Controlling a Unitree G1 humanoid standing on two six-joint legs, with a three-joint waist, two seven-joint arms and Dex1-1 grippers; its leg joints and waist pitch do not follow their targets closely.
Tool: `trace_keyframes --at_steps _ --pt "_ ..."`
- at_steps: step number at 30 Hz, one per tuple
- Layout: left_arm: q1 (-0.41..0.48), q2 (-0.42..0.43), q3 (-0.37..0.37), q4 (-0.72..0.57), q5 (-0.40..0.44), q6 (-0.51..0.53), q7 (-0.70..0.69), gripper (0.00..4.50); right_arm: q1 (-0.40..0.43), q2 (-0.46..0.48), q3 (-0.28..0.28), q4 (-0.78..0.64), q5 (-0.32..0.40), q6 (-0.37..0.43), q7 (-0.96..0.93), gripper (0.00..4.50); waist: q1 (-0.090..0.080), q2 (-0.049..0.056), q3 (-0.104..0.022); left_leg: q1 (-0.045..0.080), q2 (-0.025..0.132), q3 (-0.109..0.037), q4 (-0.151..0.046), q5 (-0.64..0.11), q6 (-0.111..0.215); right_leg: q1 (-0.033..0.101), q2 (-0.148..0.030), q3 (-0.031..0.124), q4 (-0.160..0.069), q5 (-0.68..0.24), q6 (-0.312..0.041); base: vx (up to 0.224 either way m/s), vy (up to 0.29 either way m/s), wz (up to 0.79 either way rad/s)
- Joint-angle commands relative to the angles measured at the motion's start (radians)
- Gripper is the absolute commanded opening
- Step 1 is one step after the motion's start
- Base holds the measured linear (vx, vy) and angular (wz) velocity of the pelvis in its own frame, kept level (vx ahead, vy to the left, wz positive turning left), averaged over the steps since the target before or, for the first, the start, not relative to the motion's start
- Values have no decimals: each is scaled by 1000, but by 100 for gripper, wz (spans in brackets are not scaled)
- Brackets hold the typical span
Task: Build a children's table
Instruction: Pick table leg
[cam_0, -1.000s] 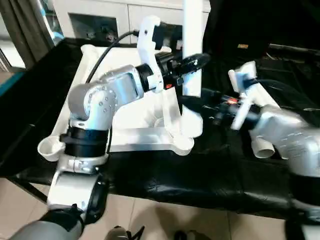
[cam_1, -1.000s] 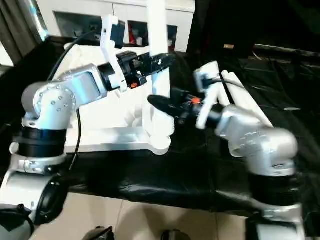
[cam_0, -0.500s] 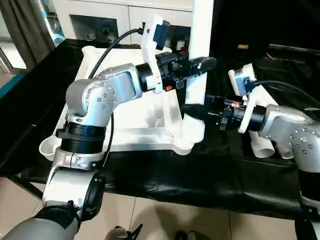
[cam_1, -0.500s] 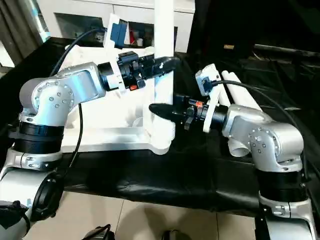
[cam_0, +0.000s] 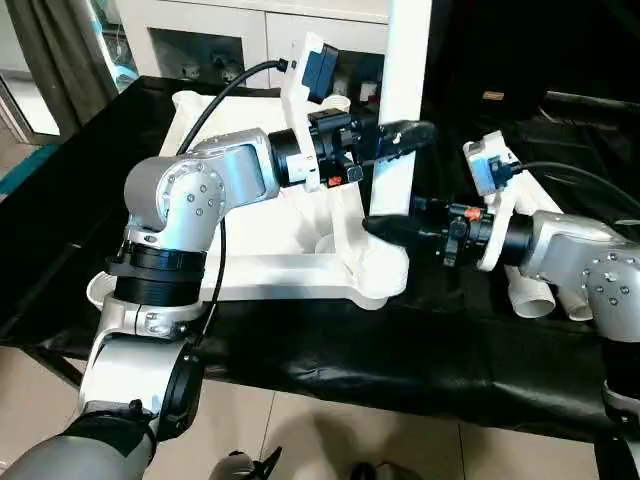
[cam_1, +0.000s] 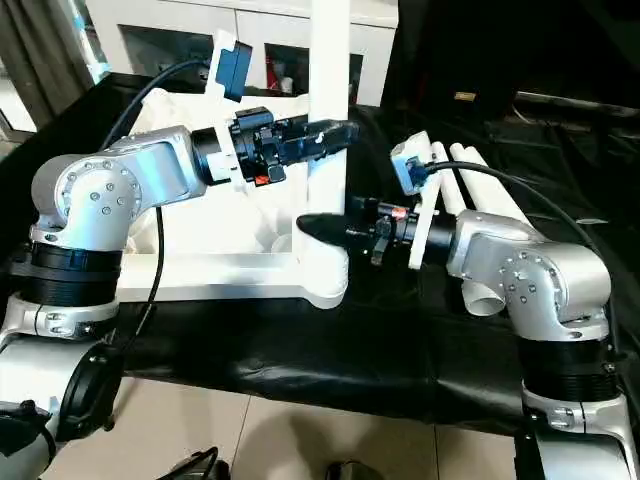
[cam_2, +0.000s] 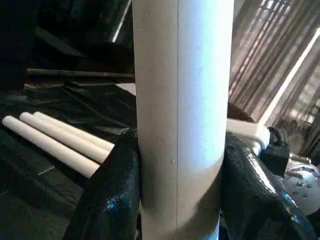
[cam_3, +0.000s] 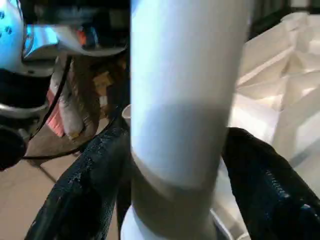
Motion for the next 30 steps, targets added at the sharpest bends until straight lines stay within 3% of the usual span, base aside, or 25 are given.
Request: trace_keyframes --at_steps 1,3,21,30 --pt "-22 6 0 -13 -9 4 -7 186 -5 -16 8 -10 -1 9 8 320 6 -11 -99 7 3 3 -59 -124 36 75 -58 35 -92 -372 -93 0 0 0" --pt "-26 9 3 -14 -19 13 -12 186 -6 -20 14 -10 2 15 14 320 7 -16 -102 7 3 4 -58 -120 36 76 -59 35 -90 -367 -93 0 0 0" --pt "-26 6 -4 -38 -72 74 -63 186 18 -27 44 -25 13 29 29 320 16 -11 -102 6 3 4 -58 -127 30 73 -60 34 -93 -388 -78 0 0 0" --pt "-8 23 -57 -88 -69 78 -111 185 26 -27 49 -25 26 37 29 240 20 -9 -102 7 5 2 -60 -132 25 72 -60 34 -91 -383 -81 0 0 0"
